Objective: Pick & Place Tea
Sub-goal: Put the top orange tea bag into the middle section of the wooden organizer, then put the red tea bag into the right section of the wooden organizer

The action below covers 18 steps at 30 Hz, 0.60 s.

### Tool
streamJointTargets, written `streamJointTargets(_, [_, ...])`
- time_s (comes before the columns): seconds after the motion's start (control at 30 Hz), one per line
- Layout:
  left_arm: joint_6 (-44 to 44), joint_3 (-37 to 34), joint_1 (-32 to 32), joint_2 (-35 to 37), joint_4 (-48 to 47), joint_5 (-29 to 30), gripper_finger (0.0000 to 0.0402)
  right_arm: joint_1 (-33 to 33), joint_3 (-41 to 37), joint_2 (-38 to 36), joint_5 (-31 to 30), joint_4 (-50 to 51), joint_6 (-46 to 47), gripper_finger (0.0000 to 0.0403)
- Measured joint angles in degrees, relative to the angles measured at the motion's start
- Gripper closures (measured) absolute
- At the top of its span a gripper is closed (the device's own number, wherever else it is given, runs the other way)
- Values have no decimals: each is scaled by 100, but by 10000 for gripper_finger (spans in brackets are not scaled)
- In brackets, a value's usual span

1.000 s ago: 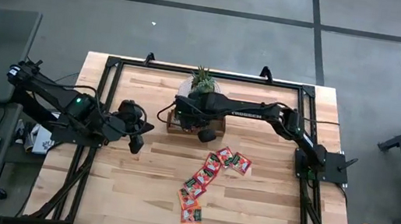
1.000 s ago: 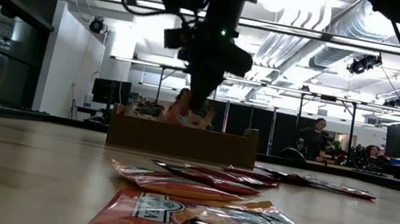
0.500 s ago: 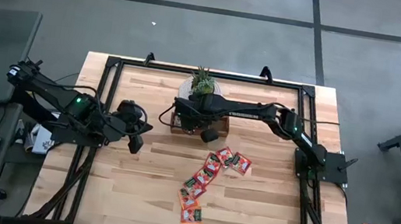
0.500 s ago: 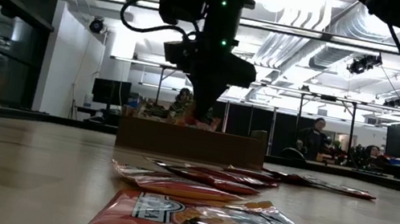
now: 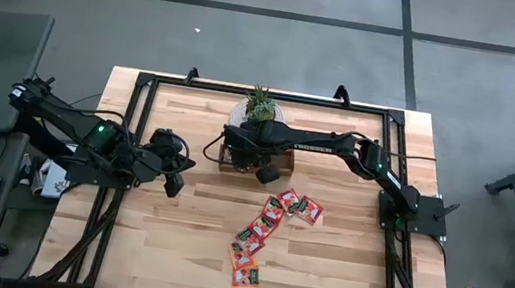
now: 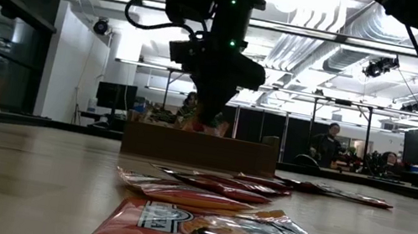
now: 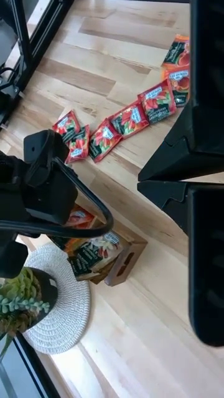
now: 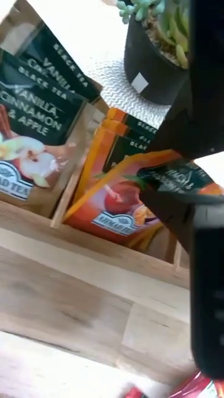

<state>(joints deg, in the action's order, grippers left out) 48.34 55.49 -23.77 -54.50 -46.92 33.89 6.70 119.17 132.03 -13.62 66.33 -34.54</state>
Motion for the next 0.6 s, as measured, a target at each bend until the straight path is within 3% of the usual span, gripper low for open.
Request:
streamJointTargets(0.33, [0,2,0,0,-12,0,401,0,0,0,-400,-83,190,221])
streamJointTargets(0.6, [0,2,0,0,-19,0,401,-27,0,-63,-546,-129,304,199])
